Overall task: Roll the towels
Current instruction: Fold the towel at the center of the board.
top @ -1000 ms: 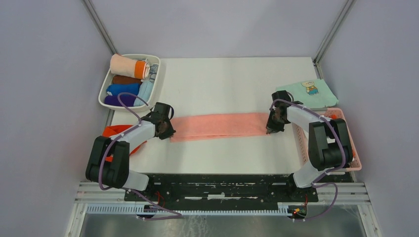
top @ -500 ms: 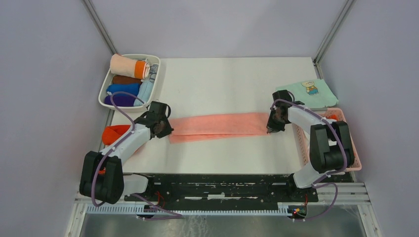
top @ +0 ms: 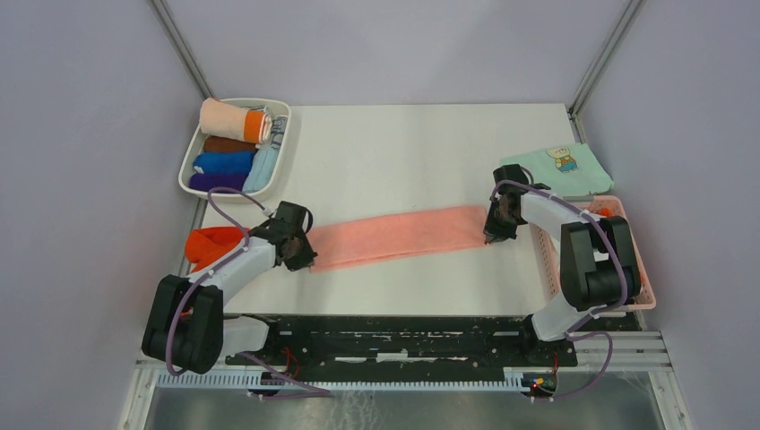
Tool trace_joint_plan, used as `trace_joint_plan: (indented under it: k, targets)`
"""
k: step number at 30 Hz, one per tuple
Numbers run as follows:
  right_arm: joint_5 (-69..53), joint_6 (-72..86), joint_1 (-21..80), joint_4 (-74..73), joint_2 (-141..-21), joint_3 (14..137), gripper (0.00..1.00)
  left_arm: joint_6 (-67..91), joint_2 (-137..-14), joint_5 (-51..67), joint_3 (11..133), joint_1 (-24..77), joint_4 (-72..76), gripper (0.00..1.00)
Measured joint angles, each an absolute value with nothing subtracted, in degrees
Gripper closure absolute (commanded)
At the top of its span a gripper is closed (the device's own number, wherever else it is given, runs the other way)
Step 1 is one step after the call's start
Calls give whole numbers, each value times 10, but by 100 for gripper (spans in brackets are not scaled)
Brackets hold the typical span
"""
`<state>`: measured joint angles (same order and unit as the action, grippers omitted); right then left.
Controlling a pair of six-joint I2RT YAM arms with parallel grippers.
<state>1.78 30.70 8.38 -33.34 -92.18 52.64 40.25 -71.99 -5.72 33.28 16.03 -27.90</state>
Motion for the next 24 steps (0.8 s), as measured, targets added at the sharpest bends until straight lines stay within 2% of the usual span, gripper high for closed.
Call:
trace_joint_plan:
  k: [8,13,24]
  targets:
    - [19,307,84,-330,-930,526,100,411,-732,-70,339,163,-264,97]
    - [19,308,84,-331,-929,526,100,411,-742,-91,387,165,-289,97]
    - [20,308,84,-332,-925,526,100,411,-643,-70,409,165,-363,96]
